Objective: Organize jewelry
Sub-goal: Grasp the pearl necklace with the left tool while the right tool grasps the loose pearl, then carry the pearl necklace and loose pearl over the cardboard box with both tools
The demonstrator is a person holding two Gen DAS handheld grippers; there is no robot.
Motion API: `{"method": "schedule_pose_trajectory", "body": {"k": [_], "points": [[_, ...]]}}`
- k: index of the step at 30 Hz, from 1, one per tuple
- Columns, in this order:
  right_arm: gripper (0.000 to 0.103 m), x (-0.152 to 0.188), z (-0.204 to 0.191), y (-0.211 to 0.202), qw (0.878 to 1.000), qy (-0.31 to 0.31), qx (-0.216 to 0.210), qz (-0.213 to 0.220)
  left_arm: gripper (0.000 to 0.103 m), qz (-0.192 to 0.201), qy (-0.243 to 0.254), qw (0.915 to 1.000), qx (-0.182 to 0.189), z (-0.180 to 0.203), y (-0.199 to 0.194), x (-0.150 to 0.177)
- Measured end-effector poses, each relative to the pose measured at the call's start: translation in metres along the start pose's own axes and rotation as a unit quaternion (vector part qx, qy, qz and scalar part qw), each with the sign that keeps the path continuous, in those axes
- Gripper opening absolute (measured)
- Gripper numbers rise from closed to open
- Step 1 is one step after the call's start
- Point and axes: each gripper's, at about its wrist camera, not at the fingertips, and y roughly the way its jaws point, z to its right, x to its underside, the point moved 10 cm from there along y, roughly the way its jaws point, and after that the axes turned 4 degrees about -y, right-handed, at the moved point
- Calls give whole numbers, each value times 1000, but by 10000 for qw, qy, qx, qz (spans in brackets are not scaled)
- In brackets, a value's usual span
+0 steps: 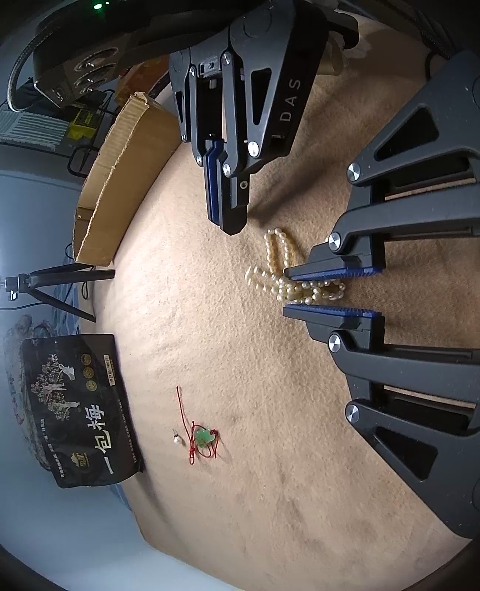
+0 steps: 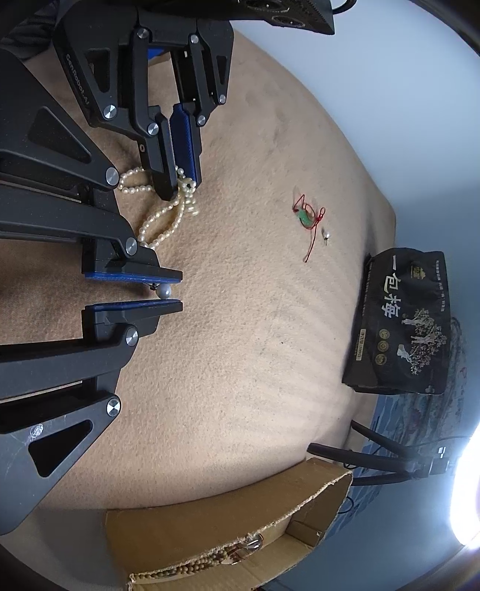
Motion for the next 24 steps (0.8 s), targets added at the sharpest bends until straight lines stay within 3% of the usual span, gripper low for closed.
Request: {"method": "schedule_pose_trajectory", "body": {"k": [24], "points": [[7,-14,2,-39,9993,-42,200,302,10,390,17,9992,-95,2,-37,-26]]}}
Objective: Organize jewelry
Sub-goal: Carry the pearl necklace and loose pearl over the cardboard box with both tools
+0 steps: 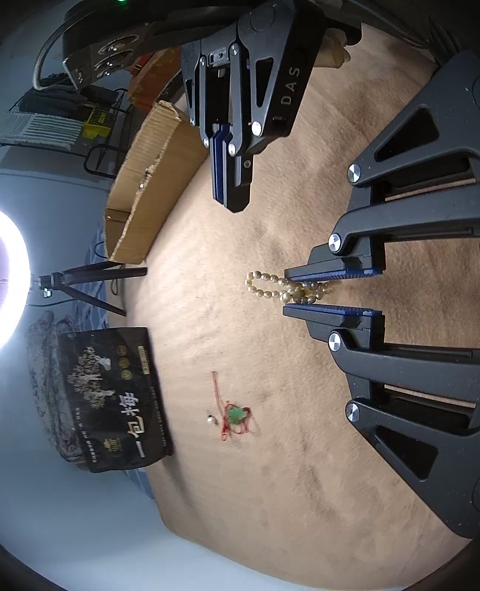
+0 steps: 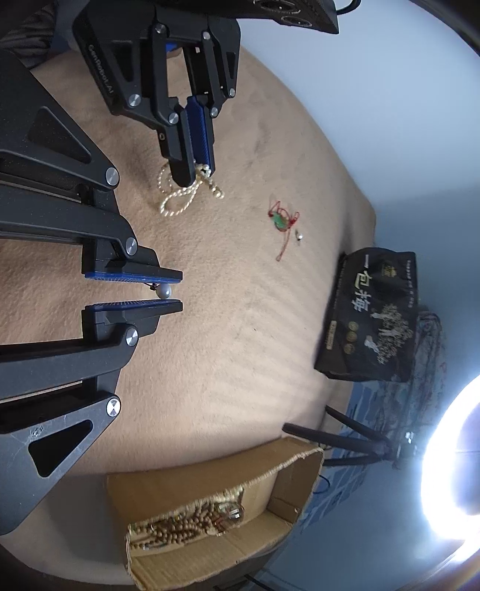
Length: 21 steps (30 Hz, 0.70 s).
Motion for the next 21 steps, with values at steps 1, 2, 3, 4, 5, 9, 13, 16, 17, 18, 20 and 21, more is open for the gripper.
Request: {"method": "schedule_pose_trajectory", "body": {"k": [1,2,3,4,5,9,13,16,17,18,20,21], "points": [[7,-2,3,-4,10000,17,16,32,10,26,8,10000,1,1,-1,-3],[7,-3,6,-8,10000,39,34,62,10,57,14,10000,5,2,-3,-7],[7,-4,8,-11,9999,54,46,81,10,87,17,10000,18,4,-5,-11],[7,-5,12,-15,9999,75,66,106,10,111,21,9999,25,5,-6,-14],[7,-6,16,-19,9998,89,97,129,10,138,30,9999,29,6,-7,-17],[7,-9,32,-33,9994,162,202,216,10,248,49,9996,90,13,-10,-34],[7,-13,49,-46,9988,255,296,310,10,325,67,9993,153,22,-11,-48],[7,-17,64,-55,9980,329,384,391,10,394,111,9990,195,31,-11,-62],[7,-17,68,-58,9978,344,403,410,10,422,133,9988,214,34,-10,-67],[7,-19,73,-60,9975,362,430,430,10,446,150,9986,239,38,-9,-73],[7,-21,83,-66,9969,391,495,464,10,491,169,9983,276,43,-7,-83],[7,-22,88,-67,9966,408,525,479,10,516,170,9981,299,46,-6,-89]]}}
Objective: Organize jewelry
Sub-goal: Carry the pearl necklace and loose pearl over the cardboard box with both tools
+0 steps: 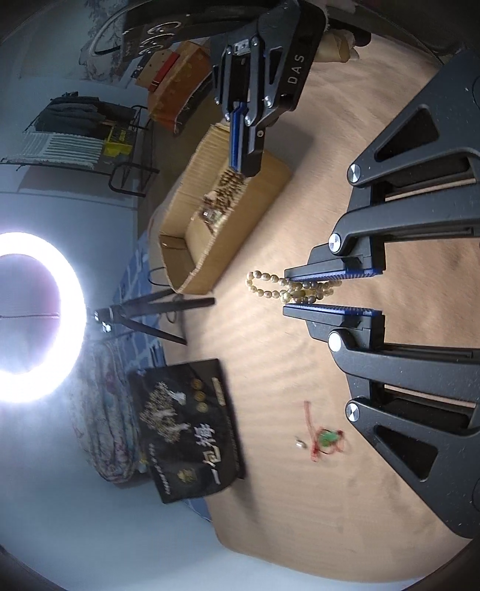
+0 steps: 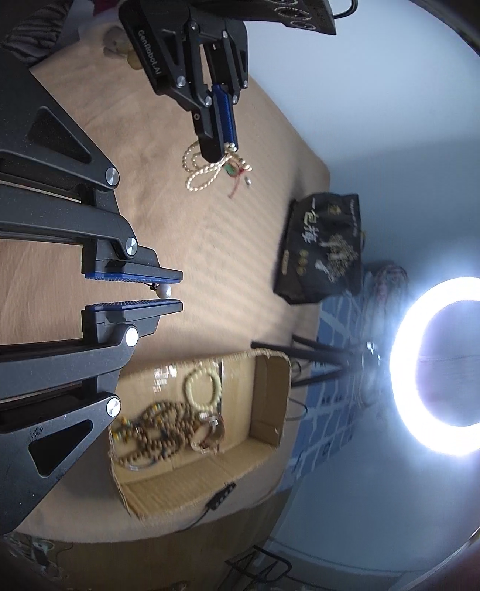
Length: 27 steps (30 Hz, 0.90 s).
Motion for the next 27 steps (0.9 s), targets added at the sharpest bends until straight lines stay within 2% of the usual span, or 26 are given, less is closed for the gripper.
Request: {"method": "schedule_pose_trajectory", "body": {"k": [17,27], "points": [[7,-11,74,-2,9987,310,393,81,10,172,121,9992,343,47,51,-76],[7,-10,106,14,9976,504,466,52,10,96,179,9991,385,69,103,-96]]}}
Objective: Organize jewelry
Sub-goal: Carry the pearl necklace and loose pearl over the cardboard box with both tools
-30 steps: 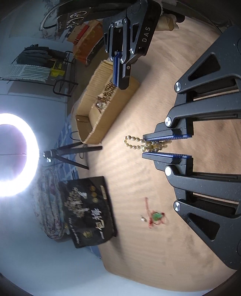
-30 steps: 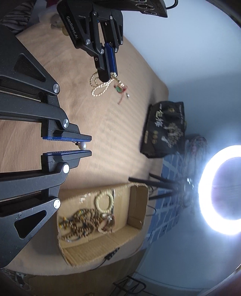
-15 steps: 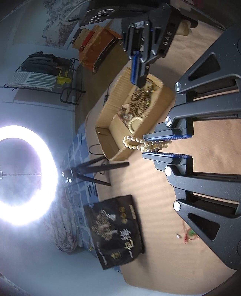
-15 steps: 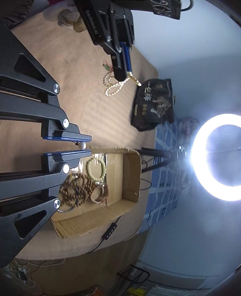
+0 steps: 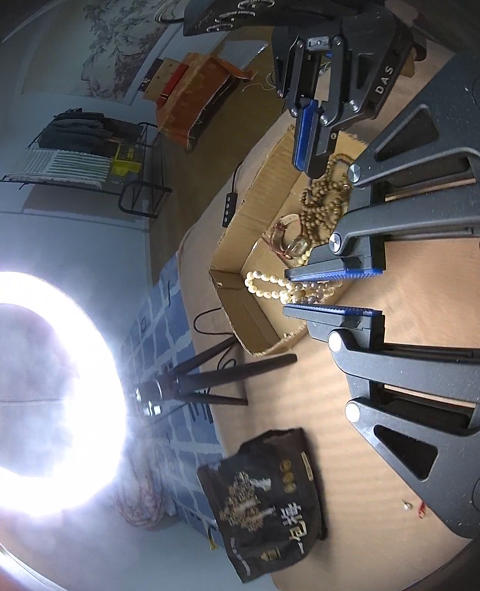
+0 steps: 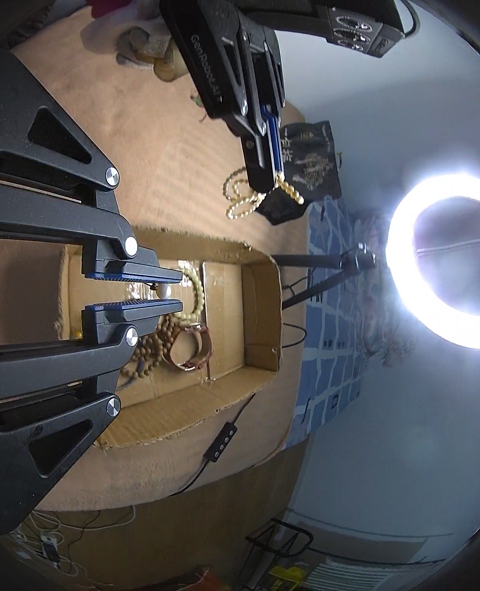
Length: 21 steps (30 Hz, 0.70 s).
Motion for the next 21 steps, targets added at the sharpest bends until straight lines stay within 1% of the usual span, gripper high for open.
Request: {"method": "schedule_pose_trajectory", "body": {"k": [6,12,21], "points": [[7,2,13,12,10000,86,29,-39,10,-81,-67,9999,-9,4,27,-6],[7,7,25,22,9997,188,63,-106,10,-203,-63,9998,-37,6,51,-3],[7,15,37,35,9993,319,77,-189,10,-368,-2,9993,-74,9,68,3]]}}
